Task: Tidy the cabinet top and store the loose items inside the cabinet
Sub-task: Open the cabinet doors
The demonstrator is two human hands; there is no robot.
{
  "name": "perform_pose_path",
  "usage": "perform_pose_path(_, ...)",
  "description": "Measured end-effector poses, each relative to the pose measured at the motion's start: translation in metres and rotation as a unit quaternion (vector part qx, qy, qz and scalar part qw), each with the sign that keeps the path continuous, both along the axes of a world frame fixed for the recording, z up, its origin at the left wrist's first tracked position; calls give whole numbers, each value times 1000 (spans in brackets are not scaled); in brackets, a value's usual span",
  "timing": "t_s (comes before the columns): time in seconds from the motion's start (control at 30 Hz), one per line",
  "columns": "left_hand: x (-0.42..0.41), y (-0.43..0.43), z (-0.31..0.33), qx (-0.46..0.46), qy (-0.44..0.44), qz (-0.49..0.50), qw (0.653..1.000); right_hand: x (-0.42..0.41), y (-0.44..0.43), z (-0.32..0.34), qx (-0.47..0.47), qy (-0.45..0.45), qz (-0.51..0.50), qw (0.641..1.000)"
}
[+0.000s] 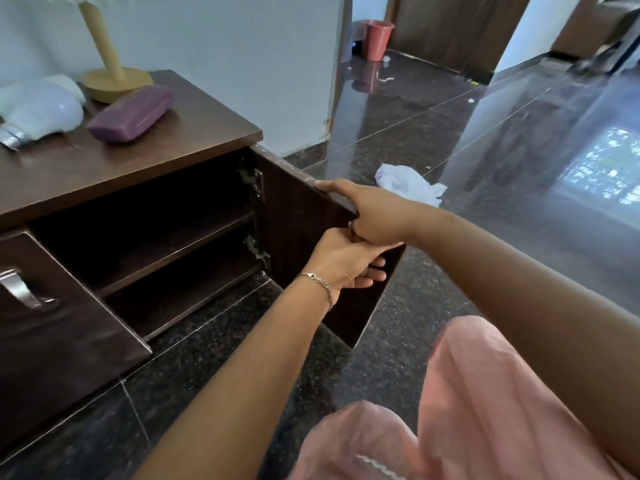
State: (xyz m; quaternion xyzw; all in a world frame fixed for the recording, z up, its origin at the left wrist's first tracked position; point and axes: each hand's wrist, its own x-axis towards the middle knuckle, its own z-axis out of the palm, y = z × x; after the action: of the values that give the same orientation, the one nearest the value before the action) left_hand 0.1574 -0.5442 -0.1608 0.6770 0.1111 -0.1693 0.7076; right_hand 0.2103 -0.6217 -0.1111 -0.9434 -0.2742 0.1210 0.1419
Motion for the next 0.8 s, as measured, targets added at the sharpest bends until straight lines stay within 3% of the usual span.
perform_pose_path(0.2,10,-11,-6,7,-31,30,999,8,-3,-2,16,11,-23,1000)
perform_pose_path(0.33,3,0,-10,30,-93,-21,995,5,0,-5,18,-18,-25,999)
perform_pose_path(0.4,-5,16,-15,65,-127,-29,989,0,3,-8,-4,-60,-34,998)
perform_pose_path(0.5,-21,54,-20,142,-173,24,974,-10,14,-8,-114,-186,-50,975)
perform_pose_path(0.57,-35,88,-22,225,-207,70,950,-18,31,-4,-145,-253,-43,955)
perform_pose_path(0.67,-65,147,-16,349,-249,149,891,-30,72,4,-90,-274,-8,957)
perform_pose_path(0.8,-109,221,-2,525,-275,266,761,-53,150,1,8,-189,47,981)
